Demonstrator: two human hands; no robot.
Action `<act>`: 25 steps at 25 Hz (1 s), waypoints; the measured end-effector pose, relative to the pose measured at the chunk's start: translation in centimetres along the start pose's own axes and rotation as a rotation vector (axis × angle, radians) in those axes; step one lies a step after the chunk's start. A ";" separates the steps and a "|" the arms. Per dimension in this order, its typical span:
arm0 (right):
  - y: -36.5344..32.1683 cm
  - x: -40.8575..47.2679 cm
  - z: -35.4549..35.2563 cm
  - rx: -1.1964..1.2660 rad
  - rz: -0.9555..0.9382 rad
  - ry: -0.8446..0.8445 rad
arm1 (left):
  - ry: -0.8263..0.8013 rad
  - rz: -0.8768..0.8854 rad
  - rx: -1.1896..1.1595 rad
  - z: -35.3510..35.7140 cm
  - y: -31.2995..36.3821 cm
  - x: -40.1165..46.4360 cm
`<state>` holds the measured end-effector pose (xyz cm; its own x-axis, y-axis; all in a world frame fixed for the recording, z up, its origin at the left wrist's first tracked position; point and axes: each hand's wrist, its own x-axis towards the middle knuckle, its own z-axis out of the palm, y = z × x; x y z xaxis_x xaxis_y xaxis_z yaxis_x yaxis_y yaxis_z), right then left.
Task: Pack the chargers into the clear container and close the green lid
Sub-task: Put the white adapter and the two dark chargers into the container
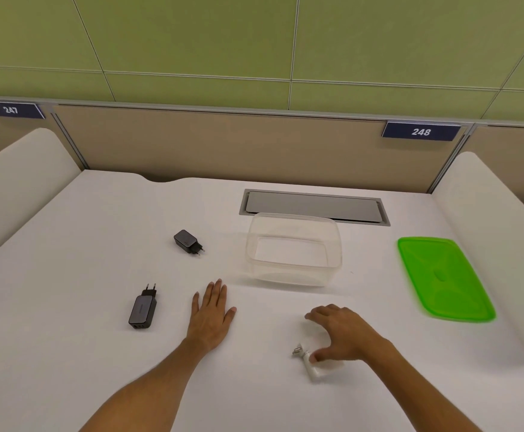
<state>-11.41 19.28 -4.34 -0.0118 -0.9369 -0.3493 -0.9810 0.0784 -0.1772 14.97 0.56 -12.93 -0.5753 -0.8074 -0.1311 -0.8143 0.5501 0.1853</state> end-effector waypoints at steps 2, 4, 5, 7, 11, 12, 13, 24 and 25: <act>0.0 -0.2 0.7 0.010 -0.015 -0.053 | 0.005 -0.002 0.012 0.0 0.1 -0.1; -0.1 -0.3 1.3 0.005 -0.037 -0.093 | 0.018 -0.001 0.014 0.0 0.0 -0.1; -0.2 -0.4 1.5 0.004 -0.047 -0.104 | 0.024 -0.001 0.013 0.1 0.0 -0.1; -0.4 -0.5 1.9 0.003 -0.067 -0.112 | 0.037 0.001 0.009 0.2 0.0 -0.2; -0.7 -0.8 2.1 -0.048 -0.110 -0.100 | 0.062 0.003 -0.012 0.2 -0.2 -0.2; -0.8 -0.8 2.1 -0.058 -0.113 -0.093 | 0.063 0.003 -0.012 0.2 -0.2 -0.2; -0.9 -0.8 2.0 -0.068 -0.114 -0.089 | 0.065 0.003 -0.013 0.2 -0.2 -0.2; -2.8 3.2 -5.9 -0.085 -0.162 0.126 | 0.104 0.005 -0.065 0.2 -0.3 -0.3; -2.9 3.9 -7.3 -0.083 -0.159 0.173 | 0.107 0.004 -0.069 0.2 -0.3 -0.3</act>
<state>-10.01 12.88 1.48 0.1181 -0.9802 -0.1591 -0.9856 -0.0962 -0.1390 15.37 0.72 -13.10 -0.5639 -0.8254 -0.0265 -0.8026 0.5402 0.2529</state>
